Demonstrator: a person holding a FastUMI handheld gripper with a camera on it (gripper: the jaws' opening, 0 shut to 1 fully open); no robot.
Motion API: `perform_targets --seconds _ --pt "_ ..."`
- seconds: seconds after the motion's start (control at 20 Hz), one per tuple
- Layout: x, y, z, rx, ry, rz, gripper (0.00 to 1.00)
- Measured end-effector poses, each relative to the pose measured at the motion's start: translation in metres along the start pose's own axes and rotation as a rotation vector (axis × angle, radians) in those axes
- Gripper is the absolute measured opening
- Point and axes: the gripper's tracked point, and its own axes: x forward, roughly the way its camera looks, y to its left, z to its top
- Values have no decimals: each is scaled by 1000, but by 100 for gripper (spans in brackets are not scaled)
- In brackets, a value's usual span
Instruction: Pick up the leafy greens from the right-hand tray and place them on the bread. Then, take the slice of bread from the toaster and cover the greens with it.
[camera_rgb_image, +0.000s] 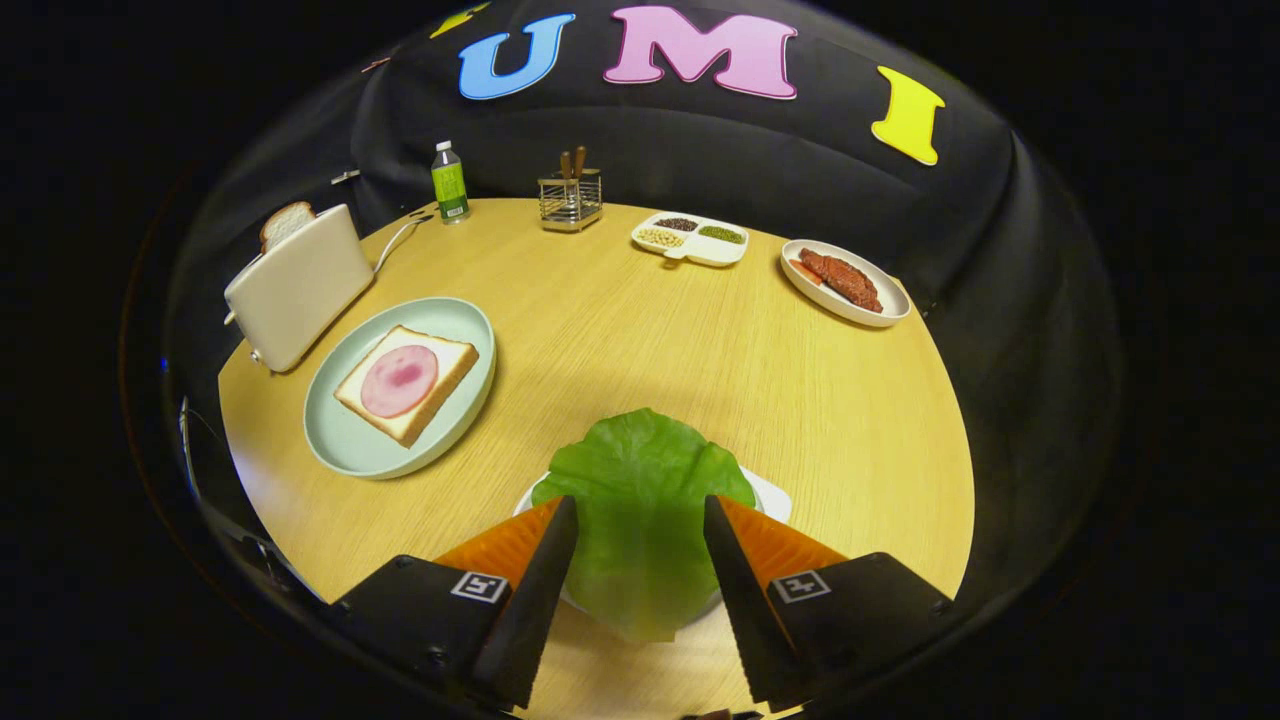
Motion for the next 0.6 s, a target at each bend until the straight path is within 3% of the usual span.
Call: perform_targets --seconds 0.35,0.55,0.6 --pt "15 -2 -23 32 103 24 55" --pt "19 0 -23 30 112 41 53" --pt "19 2 -23 32 116 49 40"
